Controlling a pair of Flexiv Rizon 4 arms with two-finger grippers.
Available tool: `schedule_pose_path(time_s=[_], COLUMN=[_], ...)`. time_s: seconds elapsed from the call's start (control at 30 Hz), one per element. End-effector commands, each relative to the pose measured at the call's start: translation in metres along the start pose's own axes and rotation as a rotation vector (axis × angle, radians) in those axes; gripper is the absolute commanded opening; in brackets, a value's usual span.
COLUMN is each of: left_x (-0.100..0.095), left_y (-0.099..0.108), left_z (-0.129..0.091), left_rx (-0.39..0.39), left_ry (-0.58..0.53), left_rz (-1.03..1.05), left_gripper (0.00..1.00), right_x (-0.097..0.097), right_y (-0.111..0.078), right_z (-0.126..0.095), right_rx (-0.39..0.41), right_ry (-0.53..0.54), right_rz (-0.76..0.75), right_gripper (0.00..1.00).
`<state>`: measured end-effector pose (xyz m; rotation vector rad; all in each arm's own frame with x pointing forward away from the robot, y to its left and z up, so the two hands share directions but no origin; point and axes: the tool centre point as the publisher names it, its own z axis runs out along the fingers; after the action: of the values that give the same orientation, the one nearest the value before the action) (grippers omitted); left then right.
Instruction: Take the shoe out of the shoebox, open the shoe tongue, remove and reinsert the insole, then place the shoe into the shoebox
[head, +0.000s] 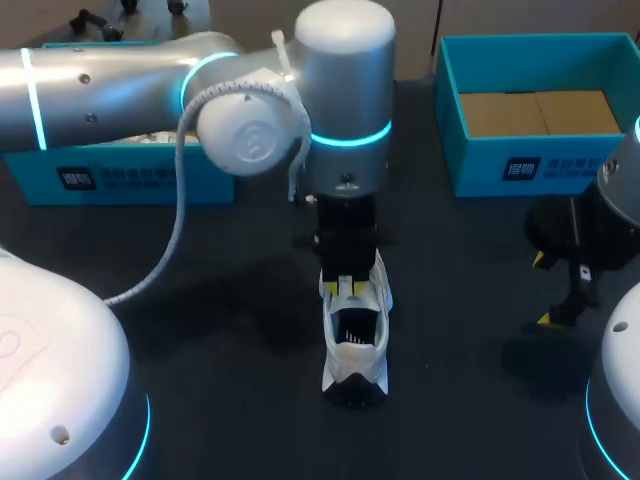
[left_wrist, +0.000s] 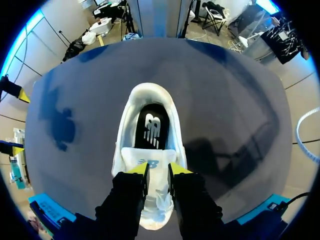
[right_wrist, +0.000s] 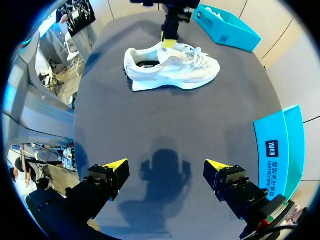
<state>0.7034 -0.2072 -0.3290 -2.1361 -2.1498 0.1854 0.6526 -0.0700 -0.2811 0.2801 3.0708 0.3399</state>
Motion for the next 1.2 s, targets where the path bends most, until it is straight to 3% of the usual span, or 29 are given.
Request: schedule_pose_path(time_s=[0.03,0.33,0.63,0.8,1.2], left_x=[-0.003,-0.002,-0.008,-0.006,0.014], left_y=[-0.001,0.003,0.001,0.003,-0.003], left_z=[0.009,-0.017,0.009,0.011,-0.053], left_rx=[-0.004,-0.026,-0.003,0.008,-0.029], left_ry=[0.003,-0.053,-0.025,-0.026,-0.079], left_rz=[0.003,-0.005,-0.008,-0.017,-0.077], left_gripper=[0.24,0.27,0.31,0.32,0.4], right_x=[0.001,0.001,0.001,0.001,0.001], right_y=[0.0,0.0,0.0,0.0,0.0], right_z=[0.001,0.001,0.001,0.001,0.001], right_rx=[0.001,0.001,0.001,0.001,0.001], right_ry=[-0.002,-0.002,-0.002,-0.002,-0.002], right_rz=[0.0,0.0,0.0,0.0,0.0], right_gripper=[1.0,1.0,1.0,1.0,1.0])
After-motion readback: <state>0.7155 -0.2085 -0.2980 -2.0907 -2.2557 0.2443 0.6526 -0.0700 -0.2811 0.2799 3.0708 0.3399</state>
